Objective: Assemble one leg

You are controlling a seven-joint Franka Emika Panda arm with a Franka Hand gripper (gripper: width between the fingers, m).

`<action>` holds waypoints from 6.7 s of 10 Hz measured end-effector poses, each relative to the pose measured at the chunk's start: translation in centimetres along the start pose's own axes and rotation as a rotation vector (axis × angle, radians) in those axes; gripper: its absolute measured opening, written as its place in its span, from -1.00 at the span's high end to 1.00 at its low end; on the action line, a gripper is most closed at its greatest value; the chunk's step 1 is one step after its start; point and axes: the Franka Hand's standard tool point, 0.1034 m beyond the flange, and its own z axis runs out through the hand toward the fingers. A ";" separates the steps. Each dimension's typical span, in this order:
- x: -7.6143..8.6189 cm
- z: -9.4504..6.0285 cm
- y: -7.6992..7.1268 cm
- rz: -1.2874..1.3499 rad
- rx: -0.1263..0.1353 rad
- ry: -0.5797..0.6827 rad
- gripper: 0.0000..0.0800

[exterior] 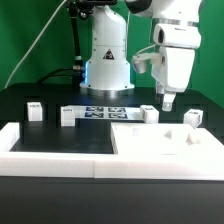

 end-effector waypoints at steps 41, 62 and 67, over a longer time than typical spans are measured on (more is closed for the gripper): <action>6.6 3.1 -7.3 1.858 0.854 -0.462 -0.62; 6.7 -0.5 -8.1 1.794 0.858 -0.478 0.27; 7.0 -3.3 -5.4 1.837 0.718 -0.324 0.27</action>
Offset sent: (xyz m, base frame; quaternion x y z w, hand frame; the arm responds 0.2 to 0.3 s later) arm -0.0165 -0.0108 0.0014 -0.0218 0.0330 0.2813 0.9588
